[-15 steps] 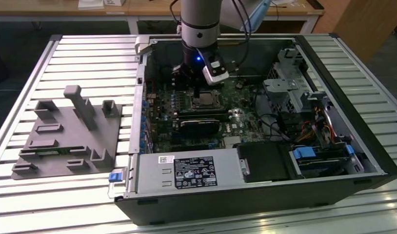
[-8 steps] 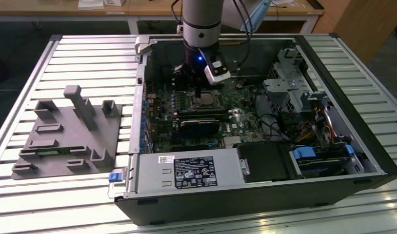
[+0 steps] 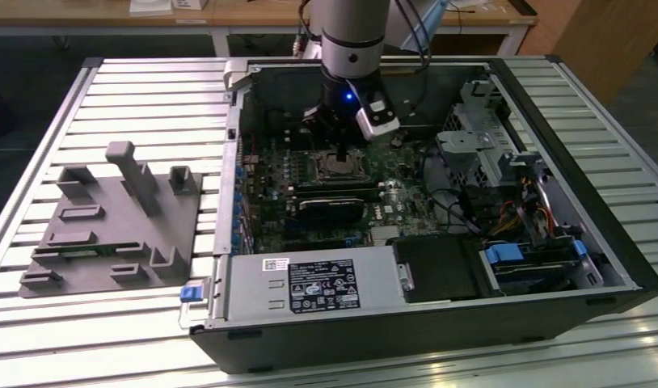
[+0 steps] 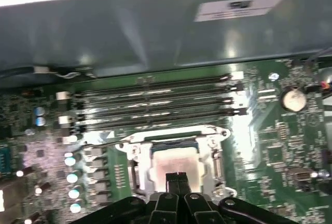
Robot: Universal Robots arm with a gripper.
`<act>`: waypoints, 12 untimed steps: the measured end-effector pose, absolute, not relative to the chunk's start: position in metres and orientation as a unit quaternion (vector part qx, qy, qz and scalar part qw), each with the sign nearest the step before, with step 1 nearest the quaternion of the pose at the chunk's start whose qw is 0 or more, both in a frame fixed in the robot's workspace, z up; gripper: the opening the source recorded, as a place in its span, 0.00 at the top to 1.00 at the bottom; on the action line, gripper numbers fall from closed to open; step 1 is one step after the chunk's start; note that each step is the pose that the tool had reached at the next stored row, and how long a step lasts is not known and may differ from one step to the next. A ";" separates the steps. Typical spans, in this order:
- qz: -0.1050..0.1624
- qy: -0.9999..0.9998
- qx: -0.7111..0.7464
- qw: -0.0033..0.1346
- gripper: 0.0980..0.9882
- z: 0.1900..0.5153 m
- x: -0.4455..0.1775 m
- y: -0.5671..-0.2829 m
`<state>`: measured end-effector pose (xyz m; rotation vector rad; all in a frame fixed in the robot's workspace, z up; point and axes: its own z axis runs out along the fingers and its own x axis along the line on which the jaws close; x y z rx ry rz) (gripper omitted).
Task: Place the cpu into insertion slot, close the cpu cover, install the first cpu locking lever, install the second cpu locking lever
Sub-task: 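Close the cpu cover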
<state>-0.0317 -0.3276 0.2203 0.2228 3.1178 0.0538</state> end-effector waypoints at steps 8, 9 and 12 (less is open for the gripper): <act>0.017 0.997 0.071 0.008 0.99 0.228 -0.029 -0.328; 0.017 0.997 0.071 0.008 0.99 0.230 -0.029 -0.328; 0.017 0.997 0.071 0.008 0.99 0.237 -0.029 -0.328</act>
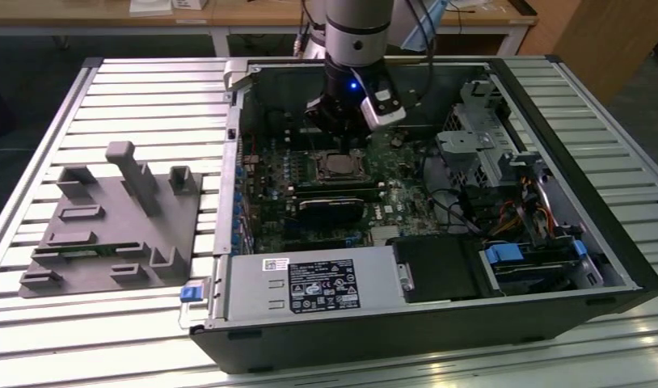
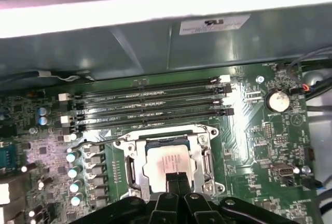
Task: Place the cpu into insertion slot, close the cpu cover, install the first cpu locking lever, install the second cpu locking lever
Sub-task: 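Close the cpu cover, then install the first cpu locking lever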
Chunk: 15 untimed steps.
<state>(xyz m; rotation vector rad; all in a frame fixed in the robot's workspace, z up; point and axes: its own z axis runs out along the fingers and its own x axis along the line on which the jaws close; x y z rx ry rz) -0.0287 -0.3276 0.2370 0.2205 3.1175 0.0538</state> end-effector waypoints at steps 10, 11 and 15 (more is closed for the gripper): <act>0.017 0.997 0.070 0.008 0.99 0.241 -0.029 -0.328; 0.017 0.997 0.070 0.008 0.99 0.241 -0.029 -0.328; 0.017 0.997 0.070 0.008 0.99 0.241 -0.029 -0.328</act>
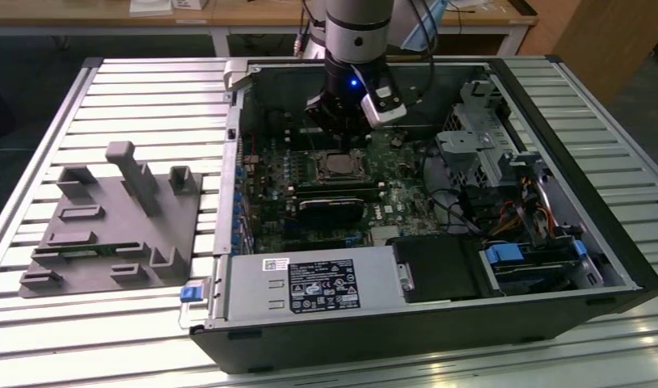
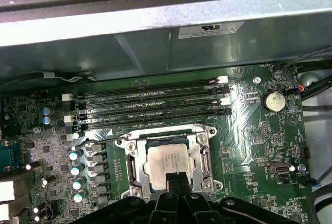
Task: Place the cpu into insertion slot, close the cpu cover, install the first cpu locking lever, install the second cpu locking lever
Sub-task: 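Install the first cpu locking lever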
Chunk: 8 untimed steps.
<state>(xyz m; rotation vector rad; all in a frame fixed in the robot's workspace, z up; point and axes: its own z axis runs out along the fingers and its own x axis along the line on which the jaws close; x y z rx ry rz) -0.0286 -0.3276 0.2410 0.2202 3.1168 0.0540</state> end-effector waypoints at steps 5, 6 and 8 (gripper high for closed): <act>0.017 0.997 0.070 0.008 0.99 0.241 -0.032 -0.328; 0.017 0.997 0.070 0.008 0.99 0.241 -0.033 -0.328; 0.017 0.997 0.071 0.008 0.99 0.241 -0.036 -0.328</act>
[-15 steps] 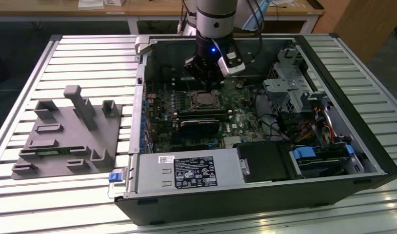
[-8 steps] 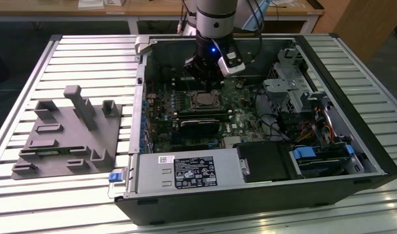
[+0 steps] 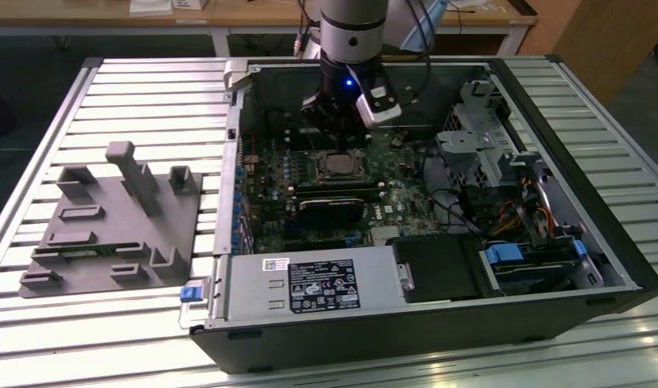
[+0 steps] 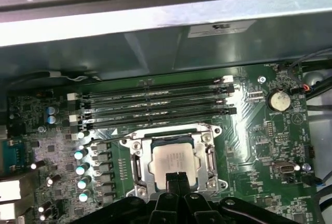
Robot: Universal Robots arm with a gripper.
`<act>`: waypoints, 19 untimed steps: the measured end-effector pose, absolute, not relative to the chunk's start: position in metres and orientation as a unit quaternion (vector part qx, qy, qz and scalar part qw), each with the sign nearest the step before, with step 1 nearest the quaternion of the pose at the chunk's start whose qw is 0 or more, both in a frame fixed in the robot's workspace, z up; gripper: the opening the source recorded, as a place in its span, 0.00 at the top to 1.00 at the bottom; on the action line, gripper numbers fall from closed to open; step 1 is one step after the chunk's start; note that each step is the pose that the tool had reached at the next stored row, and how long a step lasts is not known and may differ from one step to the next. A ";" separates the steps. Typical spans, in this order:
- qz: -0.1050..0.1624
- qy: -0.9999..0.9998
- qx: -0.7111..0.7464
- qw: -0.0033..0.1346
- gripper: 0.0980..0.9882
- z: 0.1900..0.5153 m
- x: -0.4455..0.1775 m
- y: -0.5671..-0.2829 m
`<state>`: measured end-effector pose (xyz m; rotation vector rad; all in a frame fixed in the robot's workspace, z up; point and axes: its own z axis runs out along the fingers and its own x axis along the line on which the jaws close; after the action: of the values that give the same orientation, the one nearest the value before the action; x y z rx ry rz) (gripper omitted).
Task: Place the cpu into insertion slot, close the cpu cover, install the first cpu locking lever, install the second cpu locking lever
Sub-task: 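Install the first cpu locking lever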
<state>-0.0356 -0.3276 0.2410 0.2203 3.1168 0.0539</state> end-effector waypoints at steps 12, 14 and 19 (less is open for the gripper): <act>0.017 0.997 0.070 0.008 0.99 0.241 -0.063 -0.328; 0.017 0.997 0.070 0.008 0.99 0.241 -0.067 -0.328; 0.017 0.997 0.070 0.009 0.99 0.241 -0.082 -0.328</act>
<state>-0.0817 -0.3276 0.2410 0.2202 3.1162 0.0541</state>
